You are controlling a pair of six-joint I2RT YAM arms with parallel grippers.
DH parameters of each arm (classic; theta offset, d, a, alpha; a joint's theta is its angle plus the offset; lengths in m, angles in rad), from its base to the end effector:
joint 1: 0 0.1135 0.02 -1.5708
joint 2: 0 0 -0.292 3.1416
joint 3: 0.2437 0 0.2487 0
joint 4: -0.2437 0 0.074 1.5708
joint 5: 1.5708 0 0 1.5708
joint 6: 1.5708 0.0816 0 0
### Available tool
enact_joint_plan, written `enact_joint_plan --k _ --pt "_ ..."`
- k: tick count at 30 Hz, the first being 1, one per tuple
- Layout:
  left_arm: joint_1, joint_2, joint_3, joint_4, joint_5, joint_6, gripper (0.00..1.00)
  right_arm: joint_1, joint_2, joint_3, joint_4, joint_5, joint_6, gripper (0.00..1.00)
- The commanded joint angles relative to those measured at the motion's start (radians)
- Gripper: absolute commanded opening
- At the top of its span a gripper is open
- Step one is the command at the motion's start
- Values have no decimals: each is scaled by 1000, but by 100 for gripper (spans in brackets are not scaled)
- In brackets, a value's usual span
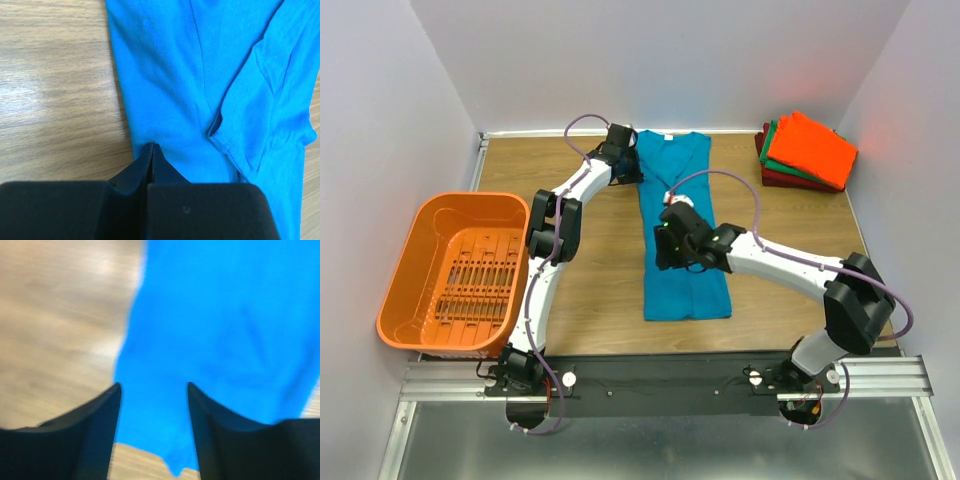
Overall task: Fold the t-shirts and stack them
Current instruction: Fold the tshirt
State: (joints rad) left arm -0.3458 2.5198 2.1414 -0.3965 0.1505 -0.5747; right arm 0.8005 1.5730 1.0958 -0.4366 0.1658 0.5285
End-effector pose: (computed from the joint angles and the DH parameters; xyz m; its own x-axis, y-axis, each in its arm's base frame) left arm 0.5738 -0.2197 0.1420 -0.7894 -0.2868 -0.5427 0.0081 0.8792 -0.4764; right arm 0.2582 0.2468 0.2256 -0.7977 -0.1080 -0.5933 -0.2726 0.9421 0.1951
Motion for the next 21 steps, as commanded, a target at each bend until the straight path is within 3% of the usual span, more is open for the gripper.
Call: enact_joint_plan --k 1,2,7,21 --pt "11 37 -12 -27 12 22 4 121 36 29 -17 -2 39 55" --pt "11 39 -11 -28 14 22 4 144 51 32 -19 1 51 49" --pt "13 46 5 -36 9 27 4 261 133 32 -19 26 93 44" --pt "21 56 14 -36 -5 33 4 370 249 64 -77 89 146 44"
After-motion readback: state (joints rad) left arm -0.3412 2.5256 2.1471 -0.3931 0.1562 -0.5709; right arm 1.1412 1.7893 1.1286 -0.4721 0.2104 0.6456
